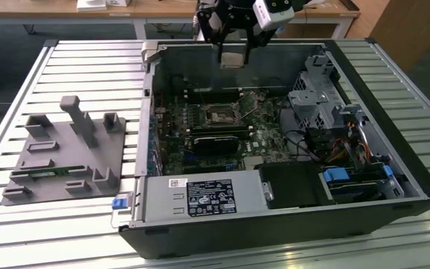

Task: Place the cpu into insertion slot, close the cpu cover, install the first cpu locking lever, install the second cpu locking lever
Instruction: 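Place the cpu into insertion slot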

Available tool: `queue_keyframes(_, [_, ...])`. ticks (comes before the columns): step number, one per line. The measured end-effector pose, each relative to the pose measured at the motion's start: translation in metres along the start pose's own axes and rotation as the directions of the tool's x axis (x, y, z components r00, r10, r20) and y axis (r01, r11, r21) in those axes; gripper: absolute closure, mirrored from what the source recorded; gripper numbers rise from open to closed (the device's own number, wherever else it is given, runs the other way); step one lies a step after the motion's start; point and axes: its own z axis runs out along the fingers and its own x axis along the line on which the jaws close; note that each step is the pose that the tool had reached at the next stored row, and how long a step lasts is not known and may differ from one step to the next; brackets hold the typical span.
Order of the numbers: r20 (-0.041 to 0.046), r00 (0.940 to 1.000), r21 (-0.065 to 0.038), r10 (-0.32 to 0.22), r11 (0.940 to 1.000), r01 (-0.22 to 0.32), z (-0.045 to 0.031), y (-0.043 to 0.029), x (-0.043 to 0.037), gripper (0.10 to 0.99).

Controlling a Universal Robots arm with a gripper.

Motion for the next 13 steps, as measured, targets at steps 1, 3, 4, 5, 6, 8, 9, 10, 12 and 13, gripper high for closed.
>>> queue_keyframes(1, [0.0014, 0.9999, 0.000, 0.016, 0.9999, -0.016, 0.0001, 0.0000, 0.0000, 0.553])
queue_keyframes(3, [0.0042, 0.9989, -0.001, 0.047, 0.9989, -0.047, 0.0004, 0.0000, 0.0000, 0.553])
queue_keyframes(4, [0.0055, 0.9980, -0.001, 0.062, 0.9981, -0.062, 0.0005, 0.0000, 0.0000, 0.553])
queue_keyframes(5, [0.0069, 0.9970, -0.002, 0.077, 0.9970, -0.077, 0.0006, 0.0000, 0.0000, 0.553])
queue_keyframes(6, [0.0082, 0.9957, -0.002, 0.093, 0.9957, -0.093, 0.0007, 0.0000, 0.0000, 0.553])
queue_keyframes(8, [0.0109, 0.9923, -0.003, 0.123, 0.9924, -0.123, 0.0009, -0.0001, 0.0000, 0.553])
queue_keyframes(9, [0.0122, 0.9903, -0.004, 0.138, 0.9904, -0.138, 0.0010, -0.0001, 0.0000, 0.553])
queue_keyframes(10, [0.0148, 0.9855, -0.005, 0.169, 0.9857, -0.169, 0.0013, -0.0001, 0.0000, 0.553])
queue_keyframes(12, [0.0174, 0.9801, -0.006, 0.198, 0.9802, -0.198, 0.0015, -0.0001, 0.0000, 0.553])
queue_keyframes(13, [0.0186, 0.9770, -0.006, 0.212, 0.9772, -0.212, 0.0016, -0.0001, 0.0000, 0.553])
